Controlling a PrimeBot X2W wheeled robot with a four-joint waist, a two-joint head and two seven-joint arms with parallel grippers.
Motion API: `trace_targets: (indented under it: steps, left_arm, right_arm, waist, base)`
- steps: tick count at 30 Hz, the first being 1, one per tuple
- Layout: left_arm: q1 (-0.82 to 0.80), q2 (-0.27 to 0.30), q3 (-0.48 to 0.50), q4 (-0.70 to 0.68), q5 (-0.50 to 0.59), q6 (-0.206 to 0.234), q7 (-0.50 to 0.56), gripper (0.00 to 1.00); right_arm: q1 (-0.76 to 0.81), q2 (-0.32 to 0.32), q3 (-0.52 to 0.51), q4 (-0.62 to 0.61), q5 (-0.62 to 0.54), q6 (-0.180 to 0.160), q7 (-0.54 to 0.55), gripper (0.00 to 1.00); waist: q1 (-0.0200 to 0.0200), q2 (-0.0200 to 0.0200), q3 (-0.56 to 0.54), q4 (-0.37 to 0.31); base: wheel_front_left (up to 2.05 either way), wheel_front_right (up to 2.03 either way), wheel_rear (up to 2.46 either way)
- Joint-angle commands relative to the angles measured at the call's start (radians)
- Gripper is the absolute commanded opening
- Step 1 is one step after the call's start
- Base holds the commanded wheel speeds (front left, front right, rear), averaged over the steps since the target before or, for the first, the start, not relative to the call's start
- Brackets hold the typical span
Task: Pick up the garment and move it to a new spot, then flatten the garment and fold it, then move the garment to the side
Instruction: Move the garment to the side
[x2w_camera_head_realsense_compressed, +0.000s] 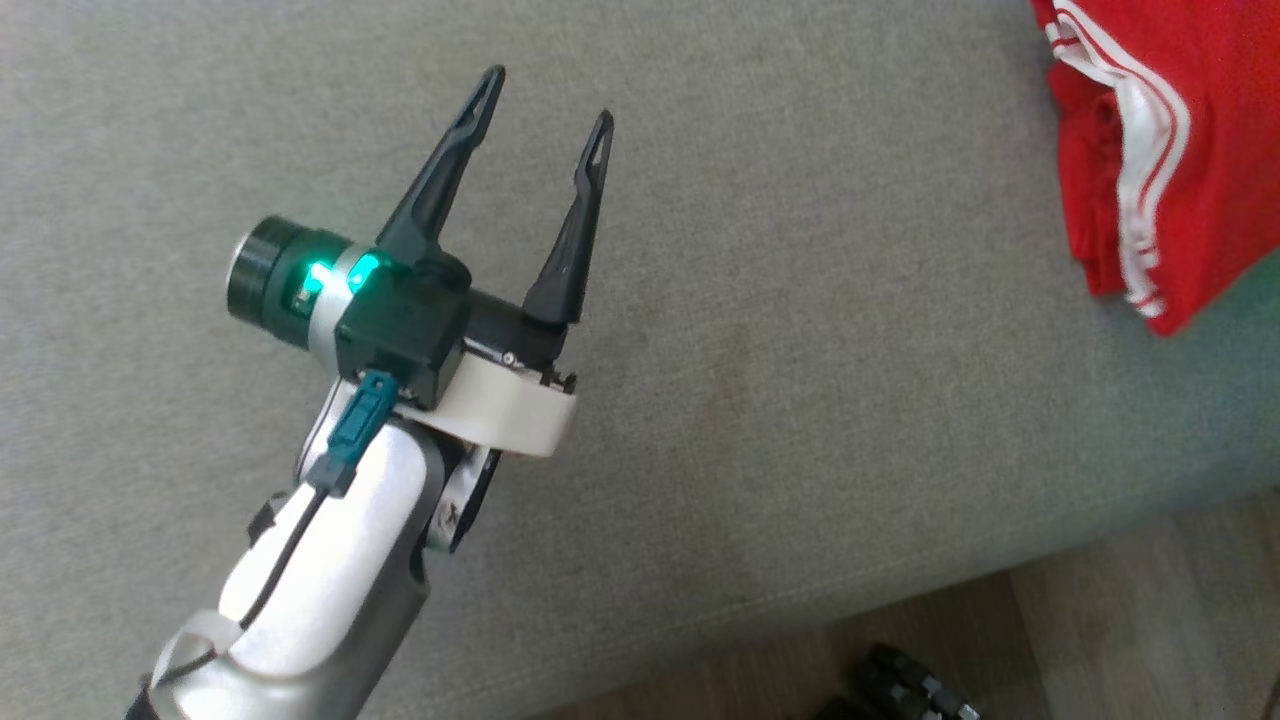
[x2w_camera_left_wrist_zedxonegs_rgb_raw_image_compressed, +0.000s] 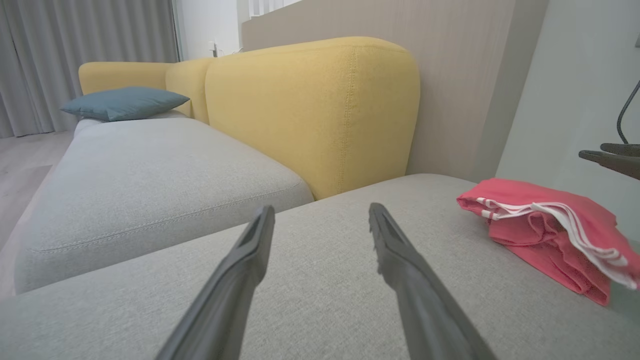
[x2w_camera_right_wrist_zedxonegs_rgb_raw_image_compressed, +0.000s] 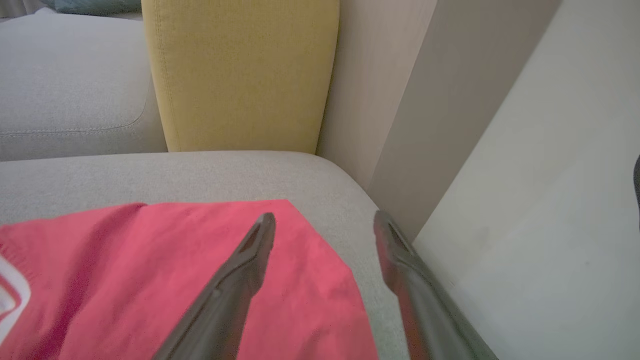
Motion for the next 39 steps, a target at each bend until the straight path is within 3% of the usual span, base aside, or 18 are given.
trace_targets:
  steps: [1,3,11,16,23,28,39]
  left_arm:
    - [0.004,0.007,0.030,-0.026,-0.006,0.003,-0.009,1.00]
    - [0.022,0.005,0.032,-0.019,-0.015,0.008,-0.016,1.00]
    - [0.149,0.011,0.063,0.003,-0.073,0.052,-0.035,1.00]
    - [0.234,0.020,0.099,0.005,-0.107,0.094,-0.041,1.00]
    - [0.350,0.045,0.162,-0.002,-0.150,0.155,-0.041,1.00]
    - [0.413,0.072,0.193,-0.007,-0.167,0.179,-0.040,1.00]
    - [0.471,0.121,0.209,0.006,-0.204,0.144,-0.041,1.00]
  right_arm:
    - [0.052,-0.026,0.001,-0.024,-0.003,0.007,-0.014,1.00]
    - [0.098,-0.012,-0.012,-0.038,0.003,0.007,-0.029,1.00]
    - [0.374,0.138,-0.052,-0.295,-0.017,0.007,-0.074,1.00]
    - [0.516,0.251,-0.048,-0.513,-0.053,0.007,-0.028,1.00]
    - [0.652,0.361,-0.023,-0.749,-0.094,0.007,0.066,1.00]
    - [0.724,0.397,-0.018,-0.840,-0.111,0.007,0.124,1.00]
    - [0.830,0.421,-0.003,-0.933,-0.126,0.007,0.198,1.00]
  waist:
    - [0.0000,0.0000,-0.026,0.014]
    - [0.0000,0.0000,-0.052,0.024]
    - [0.0000,0.0000,-0.196,0.066]
    - [0.0000,0.0000,-0.266,0.113]
    - [0.0000,0.0000,-0.338,0.192]
    - [0.0000,0.0000,-0.381,0.232]
    - [0.0000,0.0000,-0.448,0.252]
  base:
    - [0.00,0.00,0.00]
    - [0.00,0.00,0.00]
    - [0.00,0.00,0.00]
    - [0.00,0.00,0.00]
    - [0.00,0.00,0.00]
    - [0.00,0.00,0.00]
    - [0.00,0.00,0.00]
